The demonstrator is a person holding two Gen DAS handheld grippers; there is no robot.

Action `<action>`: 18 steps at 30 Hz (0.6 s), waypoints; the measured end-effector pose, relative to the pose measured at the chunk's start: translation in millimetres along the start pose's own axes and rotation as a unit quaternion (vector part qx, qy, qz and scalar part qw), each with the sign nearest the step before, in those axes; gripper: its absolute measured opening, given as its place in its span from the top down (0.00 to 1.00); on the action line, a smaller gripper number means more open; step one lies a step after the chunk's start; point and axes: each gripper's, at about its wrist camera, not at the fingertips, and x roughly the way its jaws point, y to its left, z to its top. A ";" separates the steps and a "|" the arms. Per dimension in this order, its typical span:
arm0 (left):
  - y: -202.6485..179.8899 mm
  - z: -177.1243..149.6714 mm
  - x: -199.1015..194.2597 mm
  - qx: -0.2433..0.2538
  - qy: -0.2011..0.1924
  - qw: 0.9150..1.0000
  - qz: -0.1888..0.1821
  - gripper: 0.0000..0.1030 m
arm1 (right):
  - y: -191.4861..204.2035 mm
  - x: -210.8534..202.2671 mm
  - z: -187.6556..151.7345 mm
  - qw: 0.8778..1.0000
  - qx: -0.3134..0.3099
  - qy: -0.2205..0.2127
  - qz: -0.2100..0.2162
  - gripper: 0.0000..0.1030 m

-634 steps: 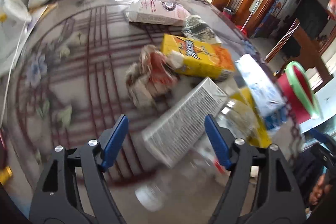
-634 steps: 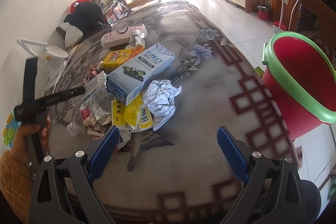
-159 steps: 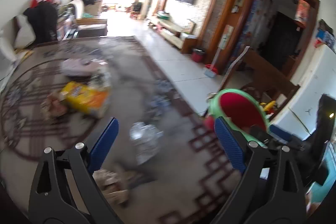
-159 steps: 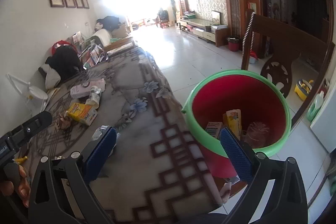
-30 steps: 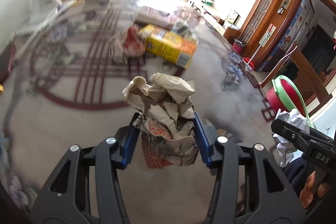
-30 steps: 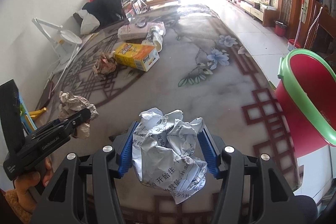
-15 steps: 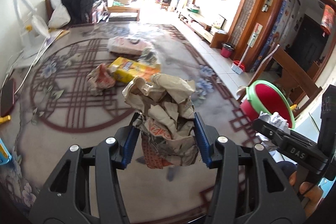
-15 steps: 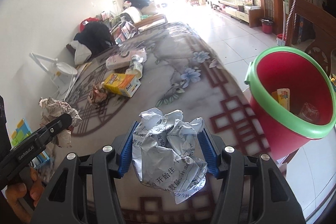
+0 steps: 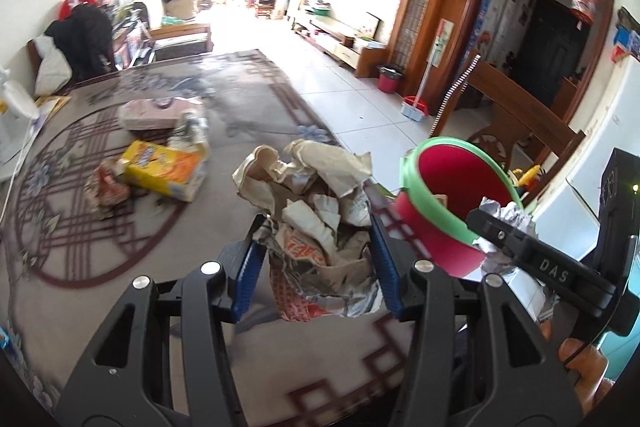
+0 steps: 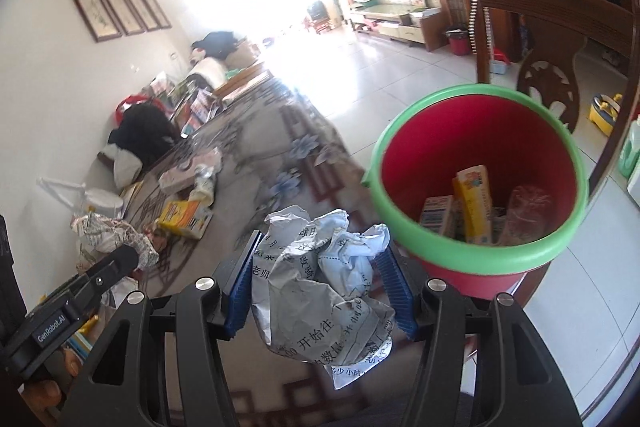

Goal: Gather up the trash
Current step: 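Carry the paper pile and foil wrapper over the red bin and release both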

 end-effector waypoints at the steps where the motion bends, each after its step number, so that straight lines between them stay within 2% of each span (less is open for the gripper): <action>1: -5.5 1.9 3.6 0.003 0.002 1.000 -0.005 0.53 | -7.8 -3.0 3.0 1.000 0.006 -0.005 -0.006 0.47; 8: -40.9 11.3 28.7 0.028 0.014 0.999 -0.036 0.53 | -67.7 -10.8 34.4 0.996 0.044 -0.033 -0.072 0.47; 11: -57.7 16.3 42.5 0.037 0.021 0.998 -0.054 0.53 | -85.0 -6.5 51.7 0.993 0.042 -0.045 -0.103 0.45; 14: -74.2 24.7 57.6 0.040 0.031 0.996 -0.077 0.53 | -100.0 5.5 63.6 0.989 0.045 -0.040 -0.134 0.36; 18: -96.4 40.0 77.2 0.049 0.039 0.992 -0.107 0.53 | -114.6 -12.6 56.8 0.984 0.068 -0.076 -0.144 0.26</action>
